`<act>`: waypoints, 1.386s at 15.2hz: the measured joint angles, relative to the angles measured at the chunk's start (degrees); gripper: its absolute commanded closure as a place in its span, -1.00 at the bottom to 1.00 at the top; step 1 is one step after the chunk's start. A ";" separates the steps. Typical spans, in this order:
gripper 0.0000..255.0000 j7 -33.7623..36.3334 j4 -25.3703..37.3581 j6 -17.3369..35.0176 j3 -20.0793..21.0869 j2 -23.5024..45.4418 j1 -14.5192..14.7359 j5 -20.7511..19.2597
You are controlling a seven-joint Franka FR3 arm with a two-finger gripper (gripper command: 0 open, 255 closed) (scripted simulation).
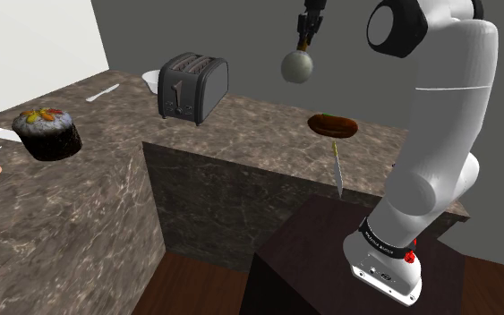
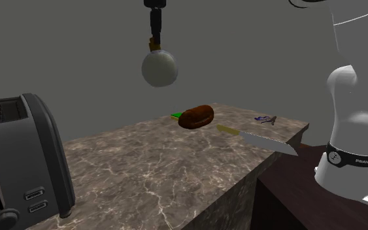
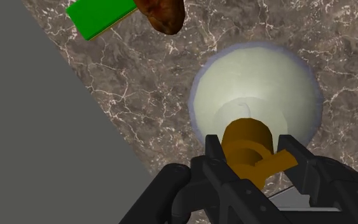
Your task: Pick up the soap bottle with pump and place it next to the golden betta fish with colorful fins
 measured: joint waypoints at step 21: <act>1.00 -19.12 -22.28 4.26 -7.95 -18.13 -8.89 -5.54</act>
